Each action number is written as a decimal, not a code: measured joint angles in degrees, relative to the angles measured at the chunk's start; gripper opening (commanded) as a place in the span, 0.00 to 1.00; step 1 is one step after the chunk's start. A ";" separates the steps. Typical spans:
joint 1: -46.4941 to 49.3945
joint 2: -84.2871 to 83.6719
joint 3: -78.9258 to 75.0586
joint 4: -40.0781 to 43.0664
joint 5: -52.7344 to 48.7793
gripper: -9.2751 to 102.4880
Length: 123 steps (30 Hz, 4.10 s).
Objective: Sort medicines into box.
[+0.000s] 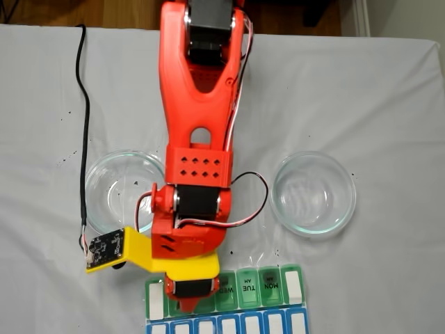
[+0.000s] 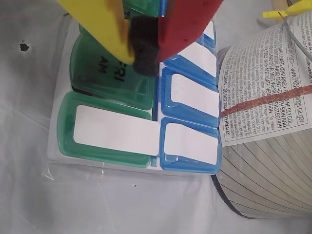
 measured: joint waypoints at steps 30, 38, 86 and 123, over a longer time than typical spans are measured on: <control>3.52 0.53 -0.70 5.01 0.70 0.08; 3.96 0.53 -0.70 6.42 -0.88 0.08; -12.48 82.71 64.16 28.74 -10.02 0.10; -9.93 82.71 64.86 29.62 -9.40 0.08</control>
